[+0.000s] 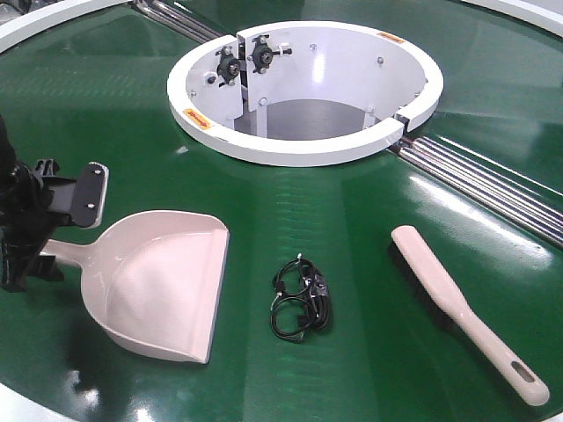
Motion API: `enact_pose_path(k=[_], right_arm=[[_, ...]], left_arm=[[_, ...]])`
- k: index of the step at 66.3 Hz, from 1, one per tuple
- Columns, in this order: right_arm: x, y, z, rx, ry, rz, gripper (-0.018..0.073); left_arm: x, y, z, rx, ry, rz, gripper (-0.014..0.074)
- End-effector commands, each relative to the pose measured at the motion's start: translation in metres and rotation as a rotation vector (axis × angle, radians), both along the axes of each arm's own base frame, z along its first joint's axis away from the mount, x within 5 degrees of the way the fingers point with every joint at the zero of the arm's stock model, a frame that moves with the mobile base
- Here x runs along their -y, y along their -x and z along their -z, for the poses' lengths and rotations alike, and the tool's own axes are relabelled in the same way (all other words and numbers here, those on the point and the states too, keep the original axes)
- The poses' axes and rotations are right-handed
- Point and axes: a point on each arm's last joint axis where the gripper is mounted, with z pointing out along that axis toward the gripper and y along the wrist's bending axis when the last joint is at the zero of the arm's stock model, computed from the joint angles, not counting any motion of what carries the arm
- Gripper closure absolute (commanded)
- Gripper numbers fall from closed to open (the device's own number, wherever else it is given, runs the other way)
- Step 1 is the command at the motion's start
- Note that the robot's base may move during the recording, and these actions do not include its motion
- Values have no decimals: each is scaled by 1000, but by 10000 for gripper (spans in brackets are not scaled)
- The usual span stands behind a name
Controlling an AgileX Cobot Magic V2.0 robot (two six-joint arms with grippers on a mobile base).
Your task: Clean and inspect green conveyor with broom and dustpan
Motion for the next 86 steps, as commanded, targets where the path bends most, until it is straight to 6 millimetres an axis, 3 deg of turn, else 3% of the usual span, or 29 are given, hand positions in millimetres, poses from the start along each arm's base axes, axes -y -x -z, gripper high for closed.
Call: enact_pose_path(k=[1,15,25,29,41,50,61,86], right_arm=[[0,1,0,72,0,7,568],[0,1,0,72,0,7,568],[0,1,0,72,0,7,568],[0,1,0,72,0,7,568],[0,1,0,72,0,7,568],[0,1,0,72,0,7,568],[0,1,0,72,0,7,568],[0,1,0,72,0,7,568]], left_arm=[[3,-4,-15,70,18,9,37],[4,-10,-1,50,9,35,44],[4,-11,5,20,-3,76,124],[4,-10,7,9,-7,81,171],[3,-10,4,7,-15,86,435],[8,-11,-11,32,-6,94,607],[18,-10,-25,33,12,95,604],[50,-8,-26,42,-5,104,603]])
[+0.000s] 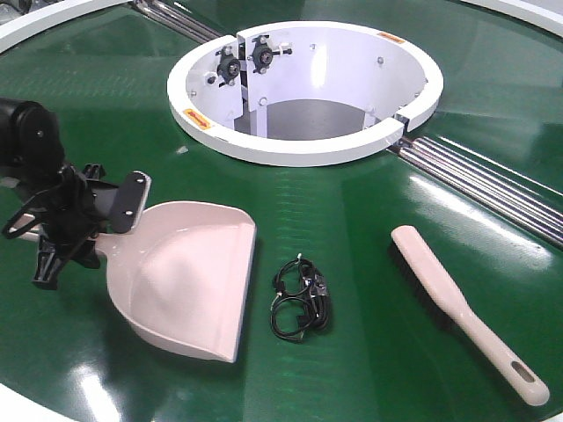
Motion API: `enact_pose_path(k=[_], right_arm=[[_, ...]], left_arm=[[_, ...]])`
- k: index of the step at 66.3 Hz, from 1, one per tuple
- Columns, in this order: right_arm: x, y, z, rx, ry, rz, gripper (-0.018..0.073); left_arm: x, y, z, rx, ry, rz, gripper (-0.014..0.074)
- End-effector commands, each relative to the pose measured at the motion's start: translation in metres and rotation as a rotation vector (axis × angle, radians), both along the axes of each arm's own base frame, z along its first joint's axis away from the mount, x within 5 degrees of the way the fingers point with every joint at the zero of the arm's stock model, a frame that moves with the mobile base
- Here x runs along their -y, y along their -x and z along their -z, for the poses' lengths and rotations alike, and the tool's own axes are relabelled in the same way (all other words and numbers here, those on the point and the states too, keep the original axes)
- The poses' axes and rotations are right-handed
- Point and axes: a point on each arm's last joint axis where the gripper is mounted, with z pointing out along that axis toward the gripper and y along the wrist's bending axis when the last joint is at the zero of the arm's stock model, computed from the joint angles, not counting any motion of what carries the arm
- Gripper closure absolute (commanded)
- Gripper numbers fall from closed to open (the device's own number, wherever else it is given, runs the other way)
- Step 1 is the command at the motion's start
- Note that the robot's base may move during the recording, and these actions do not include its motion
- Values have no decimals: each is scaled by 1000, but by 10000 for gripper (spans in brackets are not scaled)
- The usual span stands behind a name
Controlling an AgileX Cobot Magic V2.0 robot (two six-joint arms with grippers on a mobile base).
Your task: Clean and inspect green conveyor with broom and dustpan
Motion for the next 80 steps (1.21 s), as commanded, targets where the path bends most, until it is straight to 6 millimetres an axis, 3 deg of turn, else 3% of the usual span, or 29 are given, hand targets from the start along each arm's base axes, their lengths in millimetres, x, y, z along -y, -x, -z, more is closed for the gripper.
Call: enact_pose_path(k=[1,10,30,80], right_arm=[[0,1,0,72,1,7,568],[0,1,0,72,1,7,568],[0,1,0,72,1,7,568],[0,1,0,72,1,7,568]], left_arm=[[6,0,-26,98,22,-46,603],[9,0,-19,57,10,-93,603],[23,1,-11,40,-69,-28,603],[20,4,-11,32,-128,-129,603]])
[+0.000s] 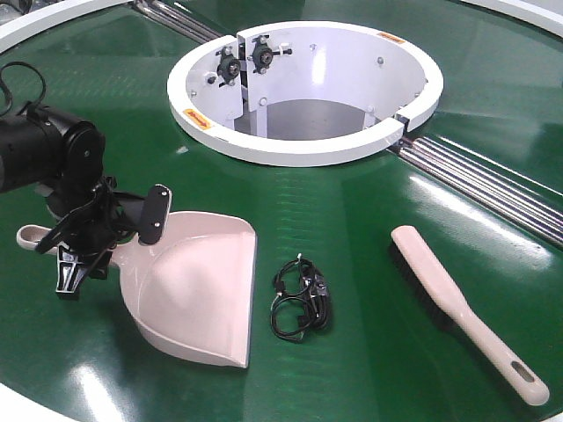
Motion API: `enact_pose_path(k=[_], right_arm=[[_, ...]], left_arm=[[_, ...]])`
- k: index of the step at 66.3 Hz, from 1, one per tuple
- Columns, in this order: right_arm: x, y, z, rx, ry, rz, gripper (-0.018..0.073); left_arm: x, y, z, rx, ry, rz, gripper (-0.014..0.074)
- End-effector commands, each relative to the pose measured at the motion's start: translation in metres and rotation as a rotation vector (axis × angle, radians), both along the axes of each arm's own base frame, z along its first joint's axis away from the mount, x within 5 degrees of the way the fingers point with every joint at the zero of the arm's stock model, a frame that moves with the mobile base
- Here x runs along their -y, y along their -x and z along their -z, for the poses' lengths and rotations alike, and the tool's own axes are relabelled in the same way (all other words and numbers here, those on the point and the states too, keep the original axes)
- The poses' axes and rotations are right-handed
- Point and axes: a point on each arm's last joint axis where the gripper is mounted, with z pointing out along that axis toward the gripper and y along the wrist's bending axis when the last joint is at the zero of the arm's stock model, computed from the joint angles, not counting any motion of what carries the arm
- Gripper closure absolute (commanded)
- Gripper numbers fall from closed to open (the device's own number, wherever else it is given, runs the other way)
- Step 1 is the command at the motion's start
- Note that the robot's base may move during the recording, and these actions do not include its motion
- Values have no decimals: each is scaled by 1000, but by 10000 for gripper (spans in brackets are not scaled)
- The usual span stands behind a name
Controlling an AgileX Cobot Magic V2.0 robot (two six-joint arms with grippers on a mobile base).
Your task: Clean and inspect green conveyor with broom and dustpan
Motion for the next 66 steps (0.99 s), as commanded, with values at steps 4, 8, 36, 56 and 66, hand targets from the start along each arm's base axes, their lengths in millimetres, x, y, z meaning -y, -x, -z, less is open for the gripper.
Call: enact_pose_path(k=[4,8,36,56,66], right_arm=[[0,1,0,72,1,7,568],[0,1,0,72,1,7,568],[0,1,0,72,1,7,568],[0,1,-1,73,1,7,568],[0,1,-1,73,1,7,568]], left_arm=[[-1,0,-24,78,7,-53,603],[-1,0,-24,82,9,-57,603],[0,-1,-24,86,21,-60,603],[-1,0,-23,84,19,-60,603],[-1,0,-23,84,19,-60,603]])
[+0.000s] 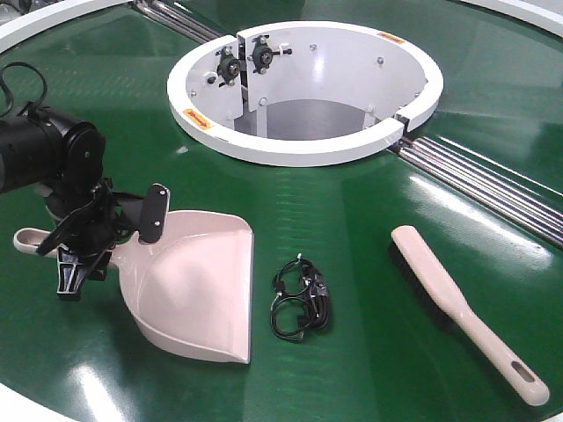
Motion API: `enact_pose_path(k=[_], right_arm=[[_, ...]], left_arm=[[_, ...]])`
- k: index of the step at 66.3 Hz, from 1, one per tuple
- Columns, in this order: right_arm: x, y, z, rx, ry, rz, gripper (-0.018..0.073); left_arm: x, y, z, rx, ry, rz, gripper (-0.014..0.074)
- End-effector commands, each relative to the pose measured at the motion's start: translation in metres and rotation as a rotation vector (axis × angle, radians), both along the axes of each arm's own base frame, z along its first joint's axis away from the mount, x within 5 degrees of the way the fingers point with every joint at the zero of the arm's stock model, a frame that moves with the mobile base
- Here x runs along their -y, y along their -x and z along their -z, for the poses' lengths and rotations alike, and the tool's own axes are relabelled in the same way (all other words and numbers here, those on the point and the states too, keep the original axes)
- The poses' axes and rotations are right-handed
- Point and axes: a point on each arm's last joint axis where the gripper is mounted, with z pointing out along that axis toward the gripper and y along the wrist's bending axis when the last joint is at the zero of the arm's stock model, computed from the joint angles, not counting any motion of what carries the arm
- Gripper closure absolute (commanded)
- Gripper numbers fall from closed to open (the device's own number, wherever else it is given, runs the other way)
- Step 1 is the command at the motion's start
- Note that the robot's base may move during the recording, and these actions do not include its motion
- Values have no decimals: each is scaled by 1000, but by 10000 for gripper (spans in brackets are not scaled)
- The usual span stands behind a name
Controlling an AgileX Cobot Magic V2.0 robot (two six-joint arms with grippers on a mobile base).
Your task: Clean and inspect green conveyor with broom and dustpan
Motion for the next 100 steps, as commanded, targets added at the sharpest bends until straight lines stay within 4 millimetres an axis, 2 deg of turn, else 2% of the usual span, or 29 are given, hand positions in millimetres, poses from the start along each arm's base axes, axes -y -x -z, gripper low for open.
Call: enact_pose_path(k=[1,31,44,53,62,74,83,100], right_arm=[[0,1,-1,73,1,7,568],[0,1,-3,97,0,7,568],[1,5,-23,301,-22,9,568],[1,9,-46,309,-2,9,568],[1,4,-74,160,-2,6,568],[-1,-15,-101,-183,-3,-3,568],[-5,-33,-107,-396,-53,-30,568],[-7,-53,-99,-533,-69,-28,567]], left_arm=[[0,-1,-24,85,21,-18,603],[0,-1,-24,85,21,-18,604],[0,-1,-24,84,21,-19,603],[0,-1,-24,84,21,-19,603],[0,-1,-24,84,21,-19,603],[0,-1,-24,84,21,-19,603],[0,-1,-24,84,21,-19,603],[0,-1,-24,84,21,-19,603]])
